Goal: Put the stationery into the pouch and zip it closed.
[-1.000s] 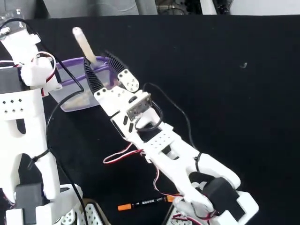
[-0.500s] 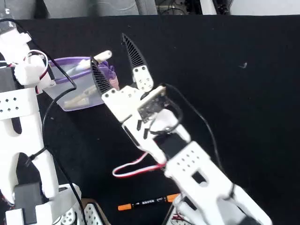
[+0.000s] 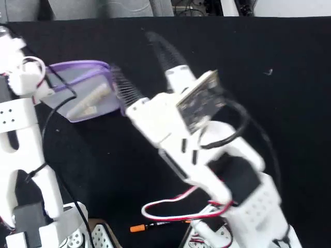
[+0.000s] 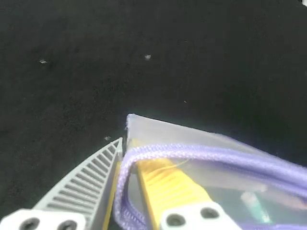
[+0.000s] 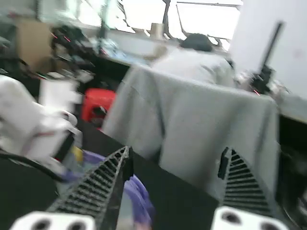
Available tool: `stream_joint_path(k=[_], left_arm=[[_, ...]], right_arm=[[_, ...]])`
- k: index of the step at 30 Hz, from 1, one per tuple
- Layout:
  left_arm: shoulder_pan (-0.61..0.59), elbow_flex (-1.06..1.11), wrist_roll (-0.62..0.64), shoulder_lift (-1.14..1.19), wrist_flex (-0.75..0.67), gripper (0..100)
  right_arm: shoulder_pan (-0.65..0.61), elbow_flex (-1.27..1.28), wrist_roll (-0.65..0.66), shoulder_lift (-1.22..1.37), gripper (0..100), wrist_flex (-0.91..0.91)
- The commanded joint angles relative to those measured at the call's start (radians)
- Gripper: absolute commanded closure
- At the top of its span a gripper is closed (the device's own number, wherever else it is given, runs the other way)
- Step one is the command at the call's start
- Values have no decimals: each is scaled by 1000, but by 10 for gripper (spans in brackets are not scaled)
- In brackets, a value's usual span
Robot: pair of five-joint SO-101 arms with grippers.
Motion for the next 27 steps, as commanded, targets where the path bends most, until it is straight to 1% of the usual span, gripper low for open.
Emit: stream_joint_path(k=[1, 5, 7, 9, 13, 16, 20, 24, 27], left_arm=[[-71, -36, 2, 8, -12, 973], [-128, -30, -2, 9, -43, 973], [-160, -33, -2, 12, -55, 973], [-177, -36, -2, 14, -55, 973], [-177, -36, -2, 12, -49, 973], [-176, -28, -2, 14, -51, 973], [-174, -28, -2, 14, -49, 973], [-163, -27, 0, 14, -48, 973], [-130, -13, 0, 14, -46, 973]], right_arm=[[123, -140, 23, -35, 723, 276], [160, -104, 149, -33, 723, 493], [178, -24, 198, -33, 723, 543], [213, 82, 229, -33, 723, 551], [295, 317, 298, -33, 723, 466], [302, 487, 350, -33, 723, 376], [301, 667, 358, -33, 723, 239], [301, 789, 359, -18, 723, 124], [301, 812, 359, 56, 723, 80]])
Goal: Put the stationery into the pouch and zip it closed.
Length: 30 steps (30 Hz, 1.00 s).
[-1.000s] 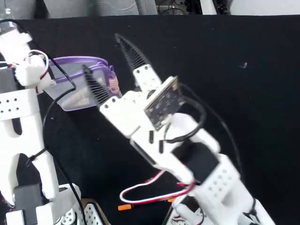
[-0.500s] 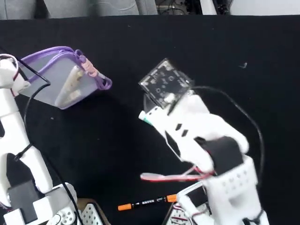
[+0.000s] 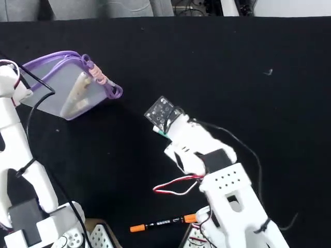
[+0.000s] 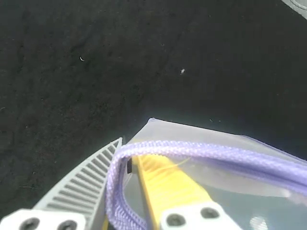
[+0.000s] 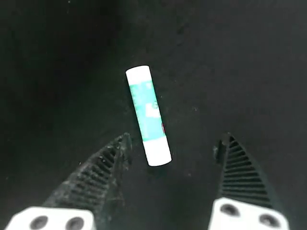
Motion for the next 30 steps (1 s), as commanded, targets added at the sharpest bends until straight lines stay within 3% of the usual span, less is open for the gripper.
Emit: stream_joint_path(k=[1, 7, 17, 25, 30], left_arm=[[30, -2, -5, -5, -18, 973], [45, 7, -5, -6, -18, 973], [44, 7, -5, -3, -18, 973], [47, 8, -5, -3, -18, 973], [47, 8, -2, -3, -18, 973]], right_arm=[[15, 1, 11, 85, 723, -77], [15, -85, 5, 323, 723, -175], [14, -312, 5, 688, 723, -175], [14, -417, 9, 829, 724, -169], [14, -450, 9, 851, 844, -129]])
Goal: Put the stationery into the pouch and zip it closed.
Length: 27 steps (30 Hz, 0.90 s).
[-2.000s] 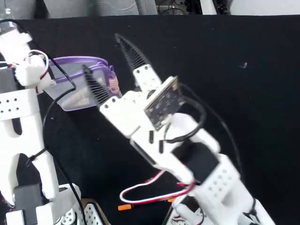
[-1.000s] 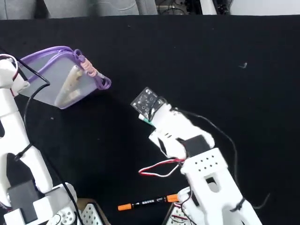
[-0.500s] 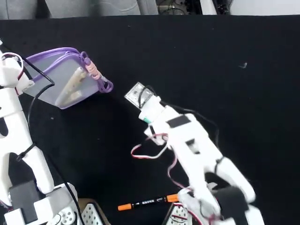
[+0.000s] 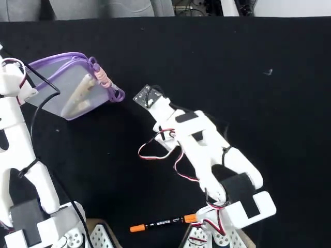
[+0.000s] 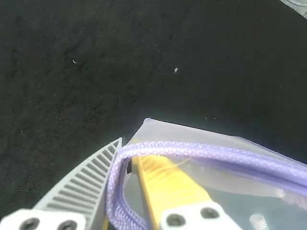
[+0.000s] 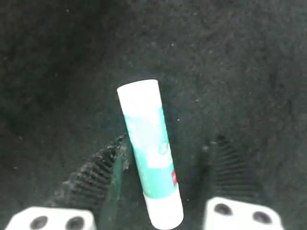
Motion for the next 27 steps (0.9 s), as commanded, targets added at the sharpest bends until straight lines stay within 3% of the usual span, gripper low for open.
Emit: stream_joint_path(k=[1, 5, 14, 22, 27], left_arm=[[7, 10, -2, -3, -15, 973], [10, 10, 2, -9, -14, 973], [142, -2, -5, -14, 66, 973], [240, -2, -5, -15, 118, 973], [292, -4, -5, -15, 158, 973]], right_arm=[[6, -68, 9, 8, 878, 28], [6, -125, 9, 54, 991, 74], [55, -228, 5, 77, 987, 172], [141, -243, -2, -200, 987, 176], [138, -246, -106, -427, 987, 167]])
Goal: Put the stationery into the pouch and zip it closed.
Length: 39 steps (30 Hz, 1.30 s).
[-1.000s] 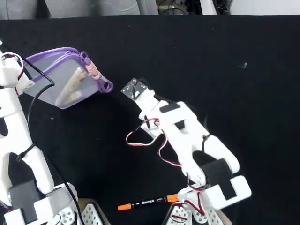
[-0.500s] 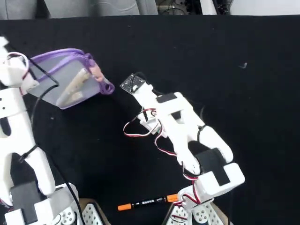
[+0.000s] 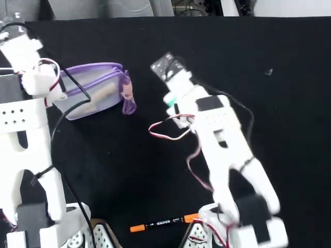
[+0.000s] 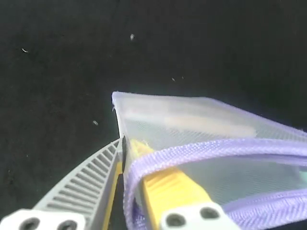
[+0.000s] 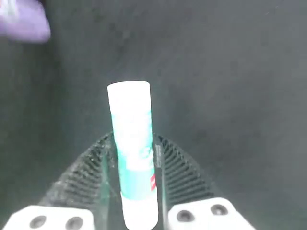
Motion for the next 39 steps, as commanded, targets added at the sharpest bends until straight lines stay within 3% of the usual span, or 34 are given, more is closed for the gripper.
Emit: stream_joint_path(k=[1, 8, 19, 28, 39], left_arm=[[45, 24, 2, 3, 23, 973], [81, 25, 2, -87, 51, 973], [71, 130, 2, -172, -32, 973], [-21, 157, 6, -169, -115, 973], [-21, 151, 8, -40, -155, 973]], right_arm=[[2, -67, -66, -200, 987, -18], [-87, -61, -178, -371, 987, -216], [-253, -59, -287, -259, 987, -594], [-338, 84, -292, -223, 987, -1025], [-456, 321, -287, -223, 987, -1439]])
